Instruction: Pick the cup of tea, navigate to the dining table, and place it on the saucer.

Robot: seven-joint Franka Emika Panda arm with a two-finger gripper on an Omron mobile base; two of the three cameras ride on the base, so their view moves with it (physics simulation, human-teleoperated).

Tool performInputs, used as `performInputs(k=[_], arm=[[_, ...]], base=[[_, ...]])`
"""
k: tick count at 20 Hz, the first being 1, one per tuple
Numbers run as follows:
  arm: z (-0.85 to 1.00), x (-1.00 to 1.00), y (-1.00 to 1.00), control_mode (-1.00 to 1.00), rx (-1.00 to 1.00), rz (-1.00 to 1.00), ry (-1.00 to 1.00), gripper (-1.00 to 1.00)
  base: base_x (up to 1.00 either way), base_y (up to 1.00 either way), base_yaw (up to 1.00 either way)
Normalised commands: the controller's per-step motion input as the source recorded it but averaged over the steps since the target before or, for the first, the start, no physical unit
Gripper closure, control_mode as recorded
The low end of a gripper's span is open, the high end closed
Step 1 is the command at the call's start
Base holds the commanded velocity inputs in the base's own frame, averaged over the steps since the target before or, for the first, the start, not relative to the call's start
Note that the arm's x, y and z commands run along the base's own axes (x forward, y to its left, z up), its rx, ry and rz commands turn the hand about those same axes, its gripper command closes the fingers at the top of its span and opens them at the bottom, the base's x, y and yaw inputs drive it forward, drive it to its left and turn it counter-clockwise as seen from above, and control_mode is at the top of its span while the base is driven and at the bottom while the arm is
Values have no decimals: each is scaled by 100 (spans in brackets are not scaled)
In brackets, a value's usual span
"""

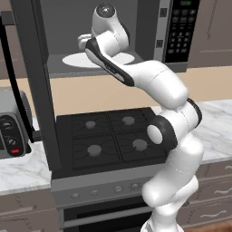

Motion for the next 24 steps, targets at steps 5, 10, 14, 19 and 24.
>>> performInputs(k=[5, 10, 14, 19, 24], arm=[[0, -71, -22, -100, 0, 0, -7, 100], [19, -87, -20, -100, 3, 0, -10, 100], [32, -100, -25, -100, 5, 0, -10, 100], [0, -100, -35, -100, 3, 0, -1, 100], [-23, -100, -33, -100, 1, 1, -1, 100]], base=[[0, 0, 0], [0, 0, 0], [0, 0, 0], [0, 0, 0], [0, 0, 0]])
